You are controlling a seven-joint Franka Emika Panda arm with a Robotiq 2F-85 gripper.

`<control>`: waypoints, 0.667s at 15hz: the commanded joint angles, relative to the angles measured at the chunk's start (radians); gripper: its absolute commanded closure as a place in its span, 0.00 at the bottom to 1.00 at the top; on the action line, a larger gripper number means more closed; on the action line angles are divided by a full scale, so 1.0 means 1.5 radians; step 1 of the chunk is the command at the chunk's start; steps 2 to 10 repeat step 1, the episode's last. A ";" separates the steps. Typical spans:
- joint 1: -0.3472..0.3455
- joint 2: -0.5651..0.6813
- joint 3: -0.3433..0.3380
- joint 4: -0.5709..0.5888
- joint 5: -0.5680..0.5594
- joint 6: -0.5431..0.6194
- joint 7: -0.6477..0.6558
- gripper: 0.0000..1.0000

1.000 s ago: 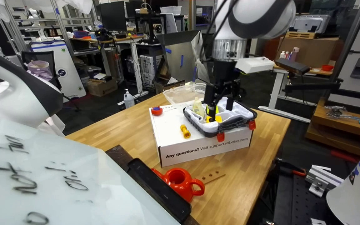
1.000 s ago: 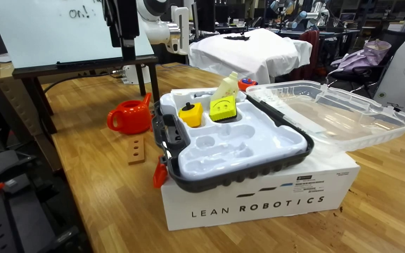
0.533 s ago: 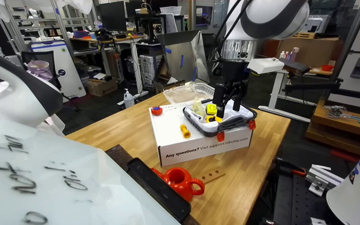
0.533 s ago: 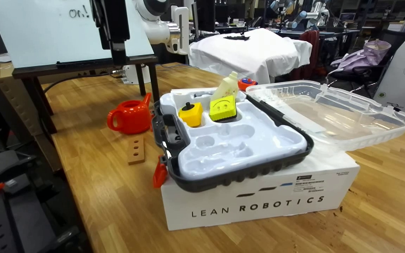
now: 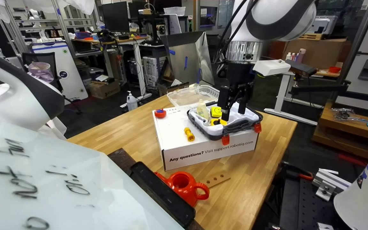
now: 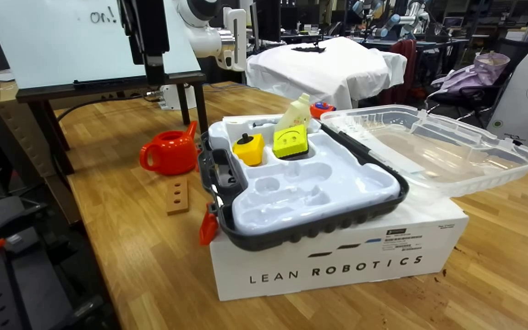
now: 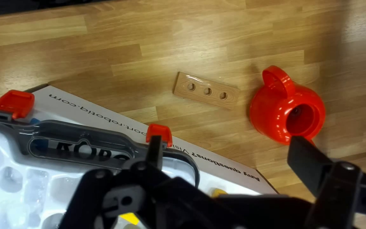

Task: Pick up the white bottle from the table and put it inside the white and black case

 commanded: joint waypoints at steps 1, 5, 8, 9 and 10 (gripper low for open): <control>-0.006 0.000 0.006 0.001 0.003 -0.002 -0.002 0.00; -0.006 0.000 0.006 0.001 0.003 -0.002 -0.002 0.00; -0.006 0.000 0.006 0.001 0.003 -0.002 -0.002 0.00; -0.006 0.000 0.006 0.001 0.003 -0.002 -0.002 0.00; -0.006 0.000 0.006 0.001 0.003 -0.002 -0.002 0.00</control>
